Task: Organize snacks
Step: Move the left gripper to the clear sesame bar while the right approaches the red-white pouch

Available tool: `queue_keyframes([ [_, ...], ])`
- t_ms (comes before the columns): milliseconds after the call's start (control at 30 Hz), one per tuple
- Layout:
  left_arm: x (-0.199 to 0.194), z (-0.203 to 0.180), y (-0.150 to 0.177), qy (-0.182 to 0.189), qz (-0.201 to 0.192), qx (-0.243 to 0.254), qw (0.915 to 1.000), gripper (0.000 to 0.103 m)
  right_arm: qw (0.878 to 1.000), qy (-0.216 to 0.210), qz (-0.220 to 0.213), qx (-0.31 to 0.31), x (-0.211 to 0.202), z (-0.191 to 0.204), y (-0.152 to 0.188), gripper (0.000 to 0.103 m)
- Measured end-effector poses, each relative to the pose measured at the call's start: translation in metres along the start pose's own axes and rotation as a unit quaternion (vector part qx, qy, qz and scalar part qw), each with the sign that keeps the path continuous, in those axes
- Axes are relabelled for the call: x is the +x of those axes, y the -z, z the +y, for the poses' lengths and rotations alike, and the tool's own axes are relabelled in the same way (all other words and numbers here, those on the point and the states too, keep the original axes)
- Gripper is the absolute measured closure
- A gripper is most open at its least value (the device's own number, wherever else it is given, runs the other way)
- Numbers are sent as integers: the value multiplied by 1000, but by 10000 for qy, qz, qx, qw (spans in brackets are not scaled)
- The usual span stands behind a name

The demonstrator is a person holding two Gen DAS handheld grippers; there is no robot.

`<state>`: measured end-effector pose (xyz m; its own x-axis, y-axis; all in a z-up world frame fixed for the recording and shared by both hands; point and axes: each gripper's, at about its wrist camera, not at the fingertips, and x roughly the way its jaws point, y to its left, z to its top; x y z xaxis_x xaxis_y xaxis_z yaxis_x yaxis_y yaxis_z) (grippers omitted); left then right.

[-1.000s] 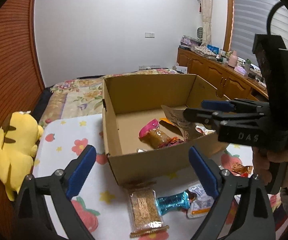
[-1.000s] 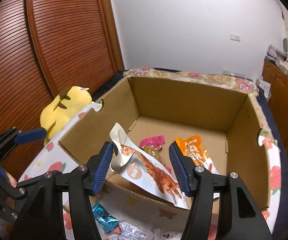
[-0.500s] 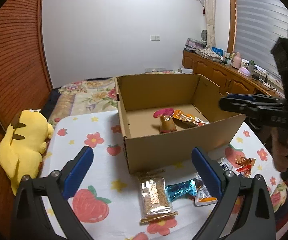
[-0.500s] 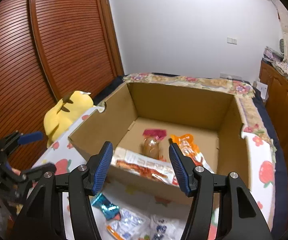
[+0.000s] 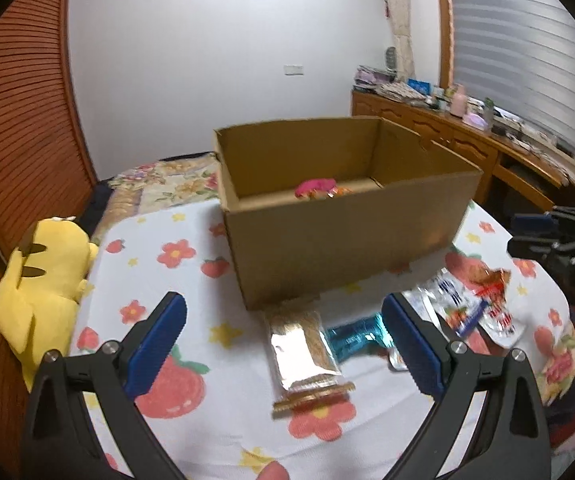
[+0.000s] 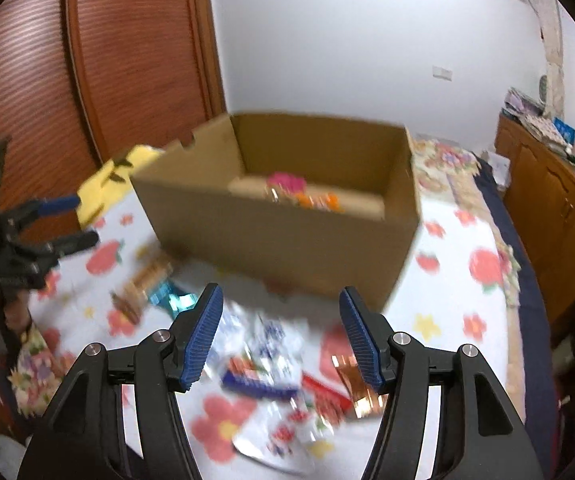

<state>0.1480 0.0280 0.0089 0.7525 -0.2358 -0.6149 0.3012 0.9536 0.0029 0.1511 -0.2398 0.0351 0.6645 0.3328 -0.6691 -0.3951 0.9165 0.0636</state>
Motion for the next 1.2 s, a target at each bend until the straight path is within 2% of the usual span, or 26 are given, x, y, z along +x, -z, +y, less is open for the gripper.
queue_keyframes([
  [233, 17, -7, 17, 360, 367, -72, 9987, 4, 9988, 236, 336, 257, 10, -14, 50, 41],
  [533, 37, -8, 28, 469, 594, -269, 9968, 6, 9975, 187, 431, 532, 16, -20, 76, 41],
  [667, 48, -5, 29, 497, 745, -400, 9952, 14, 9967, 159, 496, 622, 20, -20, 84, 41],
  [800, 58, -6, 29, 539, 880, -485, 9935, 16, 9960, 139, 554, 682, 25, -19, 90, 41],
  [900, 68, -7, 29, 580, 1014, -544, 9917, 28, 9959, 194, 575, 668, 29, -16, 91, 41],
  [1200, 80, -10, 30, 267, 1143, -477, 9919, 42, 9953, 362, 500, 740, 36, -11, 91, 35],
])
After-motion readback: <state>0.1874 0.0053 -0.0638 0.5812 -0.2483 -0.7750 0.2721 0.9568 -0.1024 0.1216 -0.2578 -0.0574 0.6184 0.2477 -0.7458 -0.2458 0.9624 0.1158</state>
